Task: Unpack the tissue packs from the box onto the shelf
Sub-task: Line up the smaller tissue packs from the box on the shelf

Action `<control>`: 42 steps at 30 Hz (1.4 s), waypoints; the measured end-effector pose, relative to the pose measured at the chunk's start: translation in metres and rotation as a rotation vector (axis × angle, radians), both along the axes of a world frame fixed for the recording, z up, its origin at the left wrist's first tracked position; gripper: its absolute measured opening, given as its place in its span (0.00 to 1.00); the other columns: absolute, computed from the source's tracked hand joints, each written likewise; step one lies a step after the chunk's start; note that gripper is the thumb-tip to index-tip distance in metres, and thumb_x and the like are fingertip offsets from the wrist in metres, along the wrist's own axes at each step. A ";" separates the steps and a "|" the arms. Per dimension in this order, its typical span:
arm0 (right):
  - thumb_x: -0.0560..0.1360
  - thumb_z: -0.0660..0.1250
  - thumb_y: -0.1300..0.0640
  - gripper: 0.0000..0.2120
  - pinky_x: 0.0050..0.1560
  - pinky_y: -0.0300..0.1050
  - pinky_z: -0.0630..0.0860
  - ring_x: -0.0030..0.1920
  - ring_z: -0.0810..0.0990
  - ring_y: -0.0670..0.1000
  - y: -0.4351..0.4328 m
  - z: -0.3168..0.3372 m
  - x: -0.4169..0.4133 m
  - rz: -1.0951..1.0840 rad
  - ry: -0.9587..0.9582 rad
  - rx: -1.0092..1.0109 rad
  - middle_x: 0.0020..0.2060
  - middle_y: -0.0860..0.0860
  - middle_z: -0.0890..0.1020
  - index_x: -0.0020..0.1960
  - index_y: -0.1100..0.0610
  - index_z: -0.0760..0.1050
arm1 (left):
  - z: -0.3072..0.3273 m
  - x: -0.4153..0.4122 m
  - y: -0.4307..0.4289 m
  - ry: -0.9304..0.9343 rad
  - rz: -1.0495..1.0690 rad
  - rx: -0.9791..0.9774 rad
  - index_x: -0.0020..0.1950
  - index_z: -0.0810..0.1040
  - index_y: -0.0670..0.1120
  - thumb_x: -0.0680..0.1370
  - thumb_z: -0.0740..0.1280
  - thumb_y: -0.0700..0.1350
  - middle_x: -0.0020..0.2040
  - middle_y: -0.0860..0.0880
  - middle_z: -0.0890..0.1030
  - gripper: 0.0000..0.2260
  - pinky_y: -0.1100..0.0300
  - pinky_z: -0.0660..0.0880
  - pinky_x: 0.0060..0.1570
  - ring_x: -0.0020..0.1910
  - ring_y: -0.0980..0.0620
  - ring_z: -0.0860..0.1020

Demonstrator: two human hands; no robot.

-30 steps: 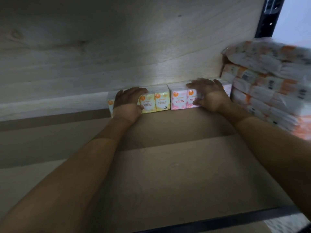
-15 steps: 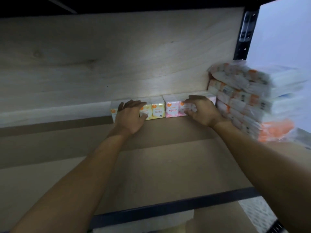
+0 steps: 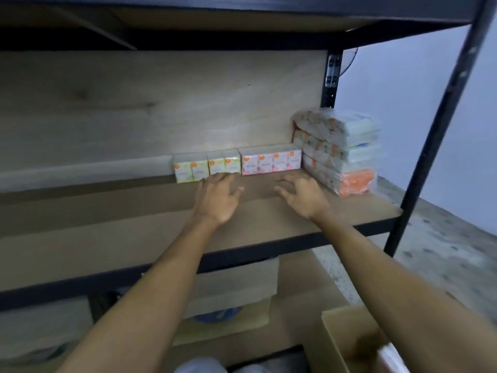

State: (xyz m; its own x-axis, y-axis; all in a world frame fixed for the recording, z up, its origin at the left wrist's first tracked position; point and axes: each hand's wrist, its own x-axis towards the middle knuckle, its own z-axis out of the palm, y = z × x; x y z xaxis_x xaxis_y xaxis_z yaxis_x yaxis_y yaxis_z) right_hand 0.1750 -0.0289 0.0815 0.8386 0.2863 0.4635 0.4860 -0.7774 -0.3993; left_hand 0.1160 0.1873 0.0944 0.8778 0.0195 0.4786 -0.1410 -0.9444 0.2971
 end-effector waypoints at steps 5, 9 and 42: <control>0.76 0.63 0.46 0.17 0.64 0.50 0.71 0.64 0.74 0.54 -0.030 -0.011 -0.065 -0.022 0.004 0.028 0.62 0.53 0.79 0.62 0.51 0.76 | -0.007 -0.051 -0.039 0.016 -0.077 -0.063 0.73 0.66 0.52 0.81 0.57 0.54 0.73 0.48 0.68 0.21 0.51 0.55 0.72 0.72 0.47 0.63; 0.77 0.63 0.47 0.16 0.62 0.47 0.72 0.61 0.76 0.52 -0.064 -0.027 -0.115 -0.099 0.022 0.067 0.61 0.50 0.79 0.62 0.52 0.76 | -0.025 -0.083 -0.081 0.013 -0.176 -0.111 0.72 0.68 0.53 0.81 0.58 0.53 0.71 0.49 0.71 0.19 0.51 0.58 0.71 0.70 0.47 0.65; 0.74 0.66 0.48 0.24 0.68 0.58 0.64 0.73 0.60 0.55 -0.354 -0.321 -0.134 -0.608 0.584 -0.123 0.74 0.53 0.64 0.69 0.48 0.68 | -0.326 -0.044 -0.383 0.961 -0.287 -0.619 0.74 0.66 0.48 0.79 0.64 0.51 0.71 0.41 0.67 0.24 0.51 0.63 0.70 0.71 0.43 0.65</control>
